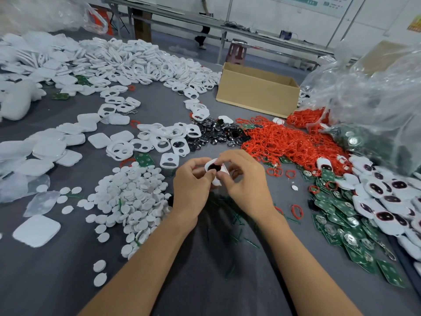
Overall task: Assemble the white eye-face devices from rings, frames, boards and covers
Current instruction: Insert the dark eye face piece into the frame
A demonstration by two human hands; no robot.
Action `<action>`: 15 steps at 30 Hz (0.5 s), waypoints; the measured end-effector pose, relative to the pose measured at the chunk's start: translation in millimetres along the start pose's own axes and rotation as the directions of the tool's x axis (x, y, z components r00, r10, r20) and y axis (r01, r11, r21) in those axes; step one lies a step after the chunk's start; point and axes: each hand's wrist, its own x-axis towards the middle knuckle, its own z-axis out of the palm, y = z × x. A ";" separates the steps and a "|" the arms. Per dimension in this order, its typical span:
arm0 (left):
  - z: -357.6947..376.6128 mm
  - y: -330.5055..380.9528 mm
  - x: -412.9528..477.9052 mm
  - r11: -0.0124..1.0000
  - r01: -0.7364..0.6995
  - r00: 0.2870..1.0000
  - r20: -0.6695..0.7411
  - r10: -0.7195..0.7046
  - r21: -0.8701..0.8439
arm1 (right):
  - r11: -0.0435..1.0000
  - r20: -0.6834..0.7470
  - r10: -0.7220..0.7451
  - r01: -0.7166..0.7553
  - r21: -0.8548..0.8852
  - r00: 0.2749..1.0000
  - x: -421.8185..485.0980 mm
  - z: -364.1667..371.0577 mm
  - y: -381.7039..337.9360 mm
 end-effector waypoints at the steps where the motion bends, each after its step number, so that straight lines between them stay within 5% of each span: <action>1: 0.0 -0.1 -0.4 1.000 -0.004 1.000 0.021 0.004 0.003 | 0.998 0.033 -0.045 0.047 -0.052 0.998 0.0 -0.5 1.5; 7: -1.0 1.9 -1.2 0.998 0.023 0.989 0.146 -0.015 -0.058 | 0.973 0.118 -0.097 0.119 -0.199 0.988 -0.2 -7.8 8.7; 15: -3.2 4.6 -0.4 0.983 0.110 0.981 0.176 -0.083 -0.150 | 0.965 -0.035 -0.180 0.169 -0.201 0.983 -4.3 -3.4 12.1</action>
